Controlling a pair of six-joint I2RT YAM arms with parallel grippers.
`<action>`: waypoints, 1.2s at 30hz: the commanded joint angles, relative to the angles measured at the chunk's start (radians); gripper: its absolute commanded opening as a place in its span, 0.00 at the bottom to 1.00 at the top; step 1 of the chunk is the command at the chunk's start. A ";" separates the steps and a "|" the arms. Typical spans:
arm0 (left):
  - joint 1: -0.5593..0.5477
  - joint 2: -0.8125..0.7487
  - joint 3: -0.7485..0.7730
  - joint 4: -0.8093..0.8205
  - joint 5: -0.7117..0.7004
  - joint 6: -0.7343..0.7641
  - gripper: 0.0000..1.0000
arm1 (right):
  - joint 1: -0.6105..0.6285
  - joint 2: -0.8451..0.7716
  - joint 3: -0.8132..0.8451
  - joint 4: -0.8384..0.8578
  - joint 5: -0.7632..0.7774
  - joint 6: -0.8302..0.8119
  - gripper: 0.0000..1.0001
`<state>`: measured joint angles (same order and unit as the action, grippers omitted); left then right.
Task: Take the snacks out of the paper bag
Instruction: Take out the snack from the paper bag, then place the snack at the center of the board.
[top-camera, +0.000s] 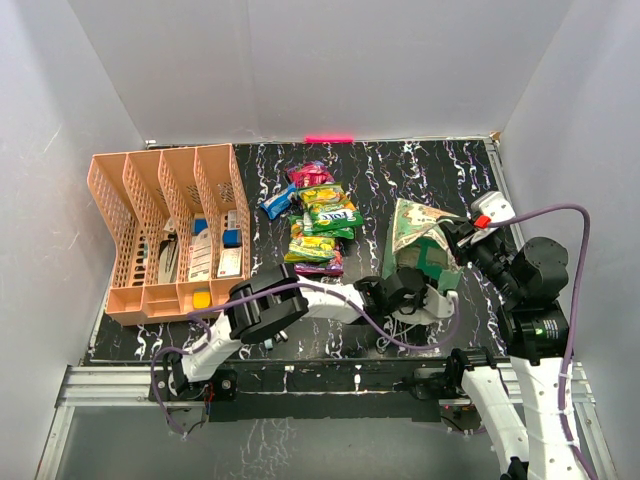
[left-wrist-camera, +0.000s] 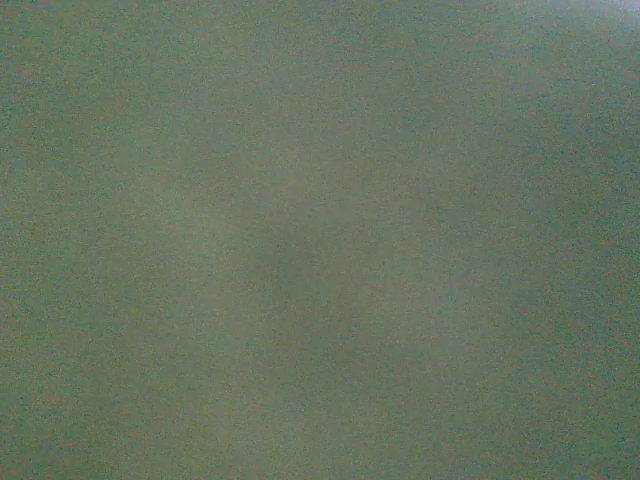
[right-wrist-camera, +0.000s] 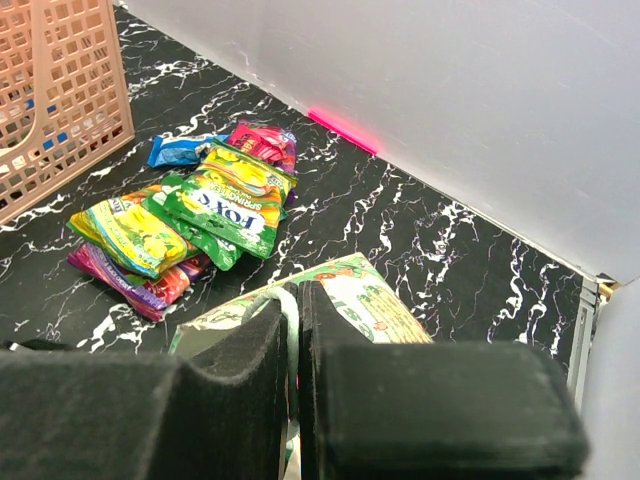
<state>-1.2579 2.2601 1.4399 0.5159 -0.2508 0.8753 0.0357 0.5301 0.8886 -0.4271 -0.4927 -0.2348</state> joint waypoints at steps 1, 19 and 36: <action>-0.006 -0.114 -0.008 -0.047 0.027 -0.019 0.00 | 0.003 -0.008 0.033 0.043 0.020 -0.012 0.07; -0.146 -0.577 -0.183 -0.291 0.089 -0.187 0.00 | 0.003 -0.009 -0.009 0.057 0.064 -0.042 0.07; -0.178 -1.228 -0.263 -0.716 0.085 -0.285 0.00 | 0.003 -0.026 -0.041 0.061 0.115 -0.061 0.07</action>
<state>-1.4414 1.0954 1.1950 -0.0780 0.0036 0.6006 0.0357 0.5217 0.8524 -0.4175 -0.3965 -0.2871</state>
